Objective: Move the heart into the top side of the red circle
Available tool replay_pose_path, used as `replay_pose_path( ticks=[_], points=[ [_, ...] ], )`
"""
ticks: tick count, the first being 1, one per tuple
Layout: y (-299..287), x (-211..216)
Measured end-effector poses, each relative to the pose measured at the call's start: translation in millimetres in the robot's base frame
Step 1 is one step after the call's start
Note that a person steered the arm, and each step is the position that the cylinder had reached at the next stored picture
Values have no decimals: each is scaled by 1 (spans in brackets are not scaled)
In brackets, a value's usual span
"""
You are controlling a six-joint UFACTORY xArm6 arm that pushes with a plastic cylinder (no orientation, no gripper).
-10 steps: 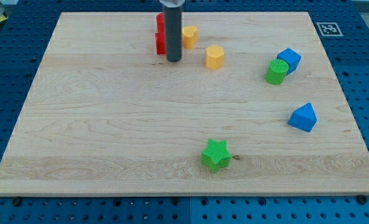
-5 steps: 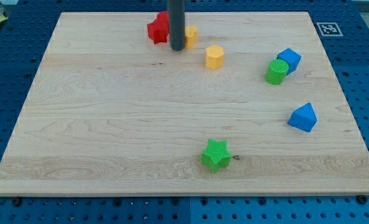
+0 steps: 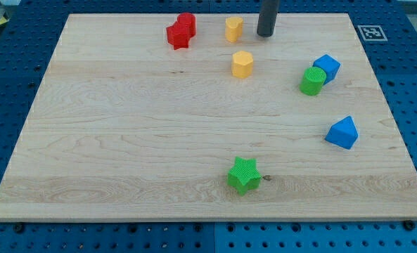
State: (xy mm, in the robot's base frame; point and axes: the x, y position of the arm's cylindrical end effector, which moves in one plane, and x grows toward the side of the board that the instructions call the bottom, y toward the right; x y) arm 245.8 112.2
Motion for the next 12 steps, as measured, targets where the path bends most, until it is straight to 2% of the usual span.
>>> replay_pose_path(
  ticks=[2,3,4,6,9,10,11,12],
  points=[
    [-16,0],
    [-5,23],
    [-25,26],
    [-120,10],
    [-74,2],
    [-79,-32],
    [-87,-46],
    [-65,-50]
  ],
)
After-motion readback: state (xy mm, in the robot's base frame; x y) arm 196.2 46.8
